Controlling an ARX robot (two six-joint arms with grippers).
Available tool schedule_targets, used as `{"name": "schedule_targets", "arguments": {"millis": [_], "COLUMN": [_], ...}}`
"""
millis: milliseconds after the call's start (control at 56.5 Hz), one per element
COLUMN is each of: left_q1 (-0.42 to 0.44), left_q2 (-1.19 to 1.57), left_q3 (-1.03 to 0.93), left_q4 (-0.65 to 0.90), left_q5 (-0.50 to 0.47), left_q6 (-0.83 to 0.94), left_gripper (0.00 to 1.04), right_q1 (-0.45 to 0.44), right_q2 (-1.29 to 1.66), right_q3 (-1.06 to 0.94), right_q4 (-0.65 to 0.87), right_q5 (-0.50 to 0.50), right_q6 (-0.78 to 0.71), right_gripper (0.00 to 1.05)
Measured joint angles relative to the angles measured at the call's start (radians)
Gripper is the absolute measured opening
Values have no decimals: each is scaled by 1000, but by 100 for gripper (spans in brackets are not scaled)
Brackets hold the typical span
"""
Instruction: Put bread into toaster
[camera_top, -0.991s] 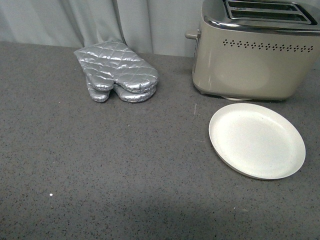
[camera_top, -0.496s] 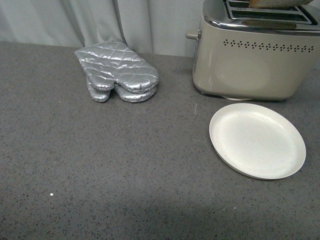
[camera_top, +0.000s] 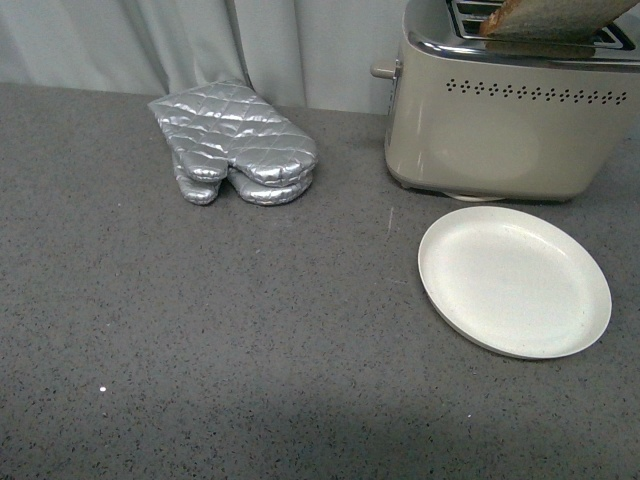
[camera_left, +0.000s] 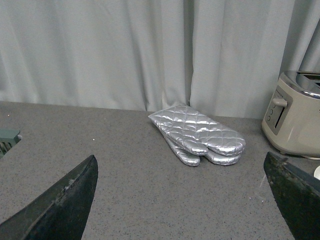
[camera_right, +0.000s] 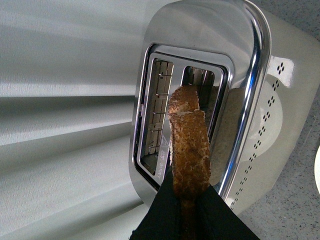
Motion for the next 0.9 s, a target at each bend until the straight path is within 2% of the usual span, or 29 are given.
{"name": "schedule_targets", "arguments": {"millis": [265,354,478,637,814,903], "left_q1": [0,0,0,0,0,0], "left_q2": [0,0,0,0,0,0], "left_q3": [0,0,0,0,0,0], "left_q4": [0,0,0,0,0,0], "left_q5": [0,0,0,0,0,0], "left_q6": [0,0,0,0,0,0], "left_gripper": [98,98,98,98,98,98], "right_q1": [-12,-15,-16,-25,-27,-28], "right_q2": [69,90,89,57,-47,-121], "right_q3": [73,91,91,77,-47,-146], "right_q4": [-41,-24,29,133,366,494], "right_q5": [-12,-14,41,64,97,84], "right_q6": [-17,-74,-160,-320,-645,-858], "right_gripper": [1,22,40,65,95,94]}}
